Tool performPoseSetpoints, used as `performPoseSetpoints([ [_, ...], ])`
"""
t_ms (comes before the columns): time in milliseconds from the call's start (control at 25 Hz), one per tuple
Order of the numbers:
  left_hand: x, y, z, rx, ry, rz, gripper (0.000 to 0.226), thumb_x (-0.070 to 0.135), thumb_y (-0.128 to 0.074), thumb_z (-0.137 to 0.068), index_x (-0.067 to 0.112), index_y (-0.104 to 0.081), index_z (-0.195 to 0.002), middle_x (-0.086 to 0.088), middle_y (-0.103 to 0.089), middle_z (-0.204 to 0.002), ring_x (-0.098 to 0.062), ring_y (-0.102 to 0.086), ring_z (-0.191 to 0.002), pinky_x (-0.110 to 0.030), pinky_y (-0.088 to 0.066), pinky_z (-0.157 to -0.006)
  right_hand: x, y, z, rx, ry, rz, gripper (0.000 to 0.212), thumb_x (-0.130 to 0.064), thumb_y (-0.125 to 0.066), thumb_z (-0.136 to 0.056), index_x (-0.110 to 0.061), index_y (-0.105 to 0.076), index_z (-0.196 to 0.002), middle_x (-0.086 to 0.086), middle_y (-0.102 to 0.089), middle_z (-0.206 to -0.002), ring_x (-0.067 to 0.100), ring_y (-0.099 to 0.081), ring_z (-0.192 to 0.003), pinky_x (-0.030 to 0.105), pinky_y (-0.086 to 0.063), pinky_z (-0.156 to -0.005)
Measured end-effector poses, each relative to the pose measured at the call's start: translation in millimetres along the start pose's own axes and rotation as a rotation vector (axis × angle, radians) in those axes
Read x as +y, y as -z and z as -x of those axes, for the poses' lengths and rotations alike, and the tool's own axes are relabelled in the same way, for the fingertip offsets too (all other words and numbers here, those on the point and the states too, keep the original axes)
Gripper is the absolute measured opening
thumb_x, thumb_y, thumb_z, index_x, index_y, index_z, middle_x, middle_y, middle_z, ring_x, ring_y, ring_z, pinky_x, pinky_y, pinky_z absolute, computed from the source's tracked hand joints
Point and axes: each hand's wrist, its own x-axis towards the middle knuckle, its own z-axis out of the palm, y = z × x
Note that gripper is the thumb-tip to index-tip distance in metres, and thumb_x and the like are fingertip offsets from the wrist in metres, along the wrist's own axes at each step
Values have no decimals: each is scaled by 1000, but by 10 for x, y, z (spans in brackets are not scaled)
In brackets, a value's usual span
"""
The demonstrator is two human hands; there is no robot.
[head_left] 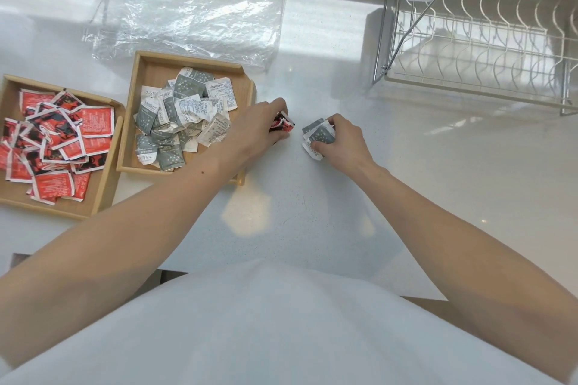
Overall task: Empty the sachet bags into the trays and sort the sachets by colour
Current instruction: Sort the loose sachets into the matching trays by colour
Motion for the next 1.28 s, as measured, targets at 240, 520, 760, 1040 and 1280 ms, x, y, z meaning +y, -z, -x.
performPoseSetpoints([
  [240,167,28,395,150,388,853,43,27,-81,-79,20,-56,-113,-8,-66,-97,-16,-67,-79,-29,-57,-66,14,125,294,88,8,-244,26,-18,-74,-81,-13,-62,-103,2,-66,-96,20,-63,-82,29,-51,-70],
  [520,193,101,879,91,617,1589,9,14,-53,-99,8,-60,-97,-5,-71,-75,-15,-71,-64,-27,-59,-59,-71,16,615,38,-18,-619,32,-15,-71,-89,-8,-55,-115,8,-65,-109,21,-68,-87,24,-57,-62],
  [760,-122,167,1393,181,565,1845,26,1,-40,-97,4,-58,-115,-18,-65,-115,-30,-67,-100,-36,-51,-87,-366,-330,798,-123,-97,-809,23,-8,-60,-93,-11,-54,-115,7,-64,-108,18,-65,-90,23,-55,-66],
  [1040,-863,337,2099,281,567,1719,19,-7,-47,-96,-2,-58,-111,-18,-66,-106,-25,-68,-91,-32,-60,-79,-971,-1003,1131,-128,-83,-847,21,2,-51,-91,-11,-56,-106,7,-68,-101,15,-67,-80,23,-54,-64],
  [1280,-1713,583,2804,309,609,1575,27,-6,-57,-93,-3,-58,-119,-13,-69,-107,-22,-69,-92,-29,-59,-74,-1443,-1819,1412,-37,-128,-874,32,4,-58,-90,-7,-54,-120,13,-66,-113,19,-64,-88,26,-54,-68],
])
